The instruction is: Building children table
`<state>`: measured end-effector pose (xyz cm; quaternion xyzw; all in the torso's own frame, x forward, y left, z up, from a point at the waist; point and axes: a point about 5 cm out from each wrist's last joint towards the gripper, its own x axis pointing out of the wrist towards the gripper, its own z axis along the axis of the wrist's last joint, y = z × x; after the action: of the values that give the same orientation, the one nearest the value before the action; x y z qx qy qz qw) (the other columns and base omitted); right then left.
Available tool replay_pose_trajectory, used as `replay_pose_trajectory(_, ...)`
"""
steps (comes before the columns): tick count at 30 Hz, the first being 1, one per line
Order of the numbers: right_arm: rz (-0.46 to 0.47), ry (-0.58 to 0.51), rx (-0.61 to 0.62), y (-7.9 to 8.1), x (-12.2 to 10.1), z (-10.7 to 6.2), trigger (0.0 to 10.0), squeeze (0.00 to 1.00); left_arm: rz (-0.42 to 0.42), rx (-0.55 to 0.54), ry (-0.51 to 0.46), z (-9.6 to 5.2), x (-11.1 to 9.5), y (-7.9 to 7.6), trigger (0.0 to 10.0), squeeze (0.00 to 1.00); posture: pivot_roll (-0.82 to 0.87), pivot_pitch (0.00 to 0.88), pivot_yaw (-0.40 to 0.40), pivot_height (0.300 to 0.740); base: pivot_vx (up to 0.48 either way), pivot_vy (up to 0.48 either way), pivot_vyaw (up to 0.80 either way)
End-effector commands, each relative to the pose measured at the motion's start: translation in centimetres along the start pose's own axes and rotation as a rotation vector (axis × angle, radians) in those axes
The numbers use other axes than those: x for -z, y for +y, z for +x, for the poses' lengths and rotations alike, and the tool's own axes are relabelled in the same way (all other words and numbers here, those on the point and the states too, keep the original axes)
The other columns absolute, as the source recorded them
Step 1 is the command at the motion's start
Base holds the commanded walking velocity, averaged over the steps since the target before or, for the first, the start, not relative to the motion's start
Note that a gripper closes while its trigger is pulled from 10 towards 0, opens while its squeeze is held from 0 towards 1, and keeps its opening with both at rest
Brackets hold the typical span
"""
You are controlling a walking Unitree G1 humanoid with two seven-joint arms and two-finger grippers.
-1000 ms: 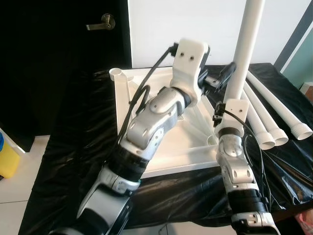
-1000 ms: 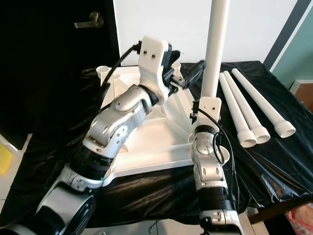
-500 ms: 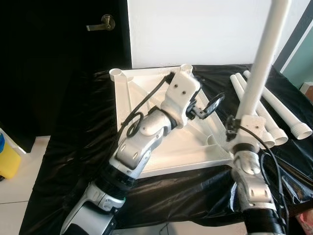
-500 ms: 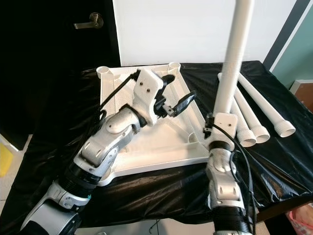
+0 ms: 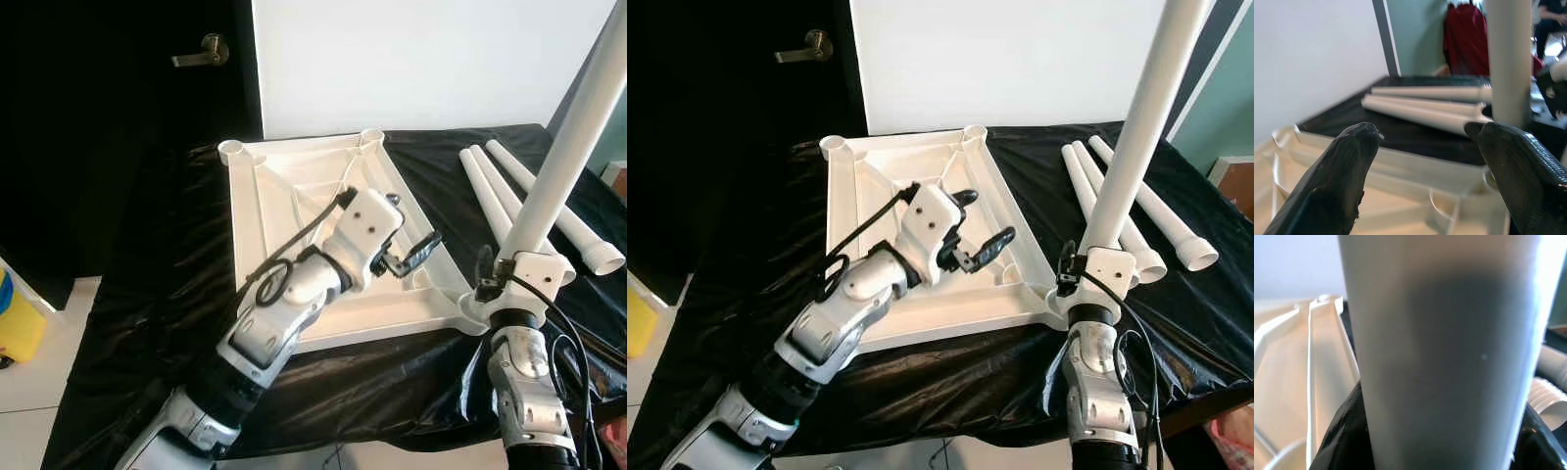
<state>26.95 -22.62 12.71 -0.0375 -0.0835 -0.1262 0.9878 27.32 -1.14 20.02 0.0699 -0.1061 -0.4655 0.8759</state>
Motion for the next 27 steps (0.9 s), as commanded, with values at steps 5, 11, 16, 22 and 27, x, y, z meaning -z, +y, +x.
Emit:
replay_pose_trajectory(5,0.029,0.03,-0.046,0.0,1.1,0.3,10.0,0.0,0.007,0.282,0.061,-0.9,0.9,-2.0,10.0,0.0,-0.02,0.0,0.001,0.74,0.0,0.0,0.0)
replay_pose_trajectory(11,0.034,0.042,-0.06,0.0,1.5,0.3,10.0,0.0,0.051,0.353,0.143,-2.0,2.5,-2.7,10.0,0.0,-0.02,0.0,-0.002,0.74,0.0,0.0,0.0)
replay_pose_trajectory(16,0.028,0.052,-0.094,-0.1,2.0,-0.1,10.0,0.0,0.061,0.361,0.191,-2.5,3.4,-2.7,10.0,0.0,-0.02,0.01,0.001,0.74,0.0,0.0,0.0)
replay_pose_trajectory(22,0.048,0.045,-0.141,-0.8,2.7,-1.5,10.0,0.0,0.045,0.349,0.22,-2.6,3.7,-2.5,10.0,0.0,-0.02,0.018,0.01,0.74,0.0,0.0,0.0)
replay_pose_trajectory(27,0.047,0.03,-0.184,-0.9,3.1,-2.1,10.0,0.0,0.045,0.368,0.218,-2.7,3.6,-2.4,10.0,0.0,-0.03,0.02,0.022,0.74,0.0,0.0,0.0)
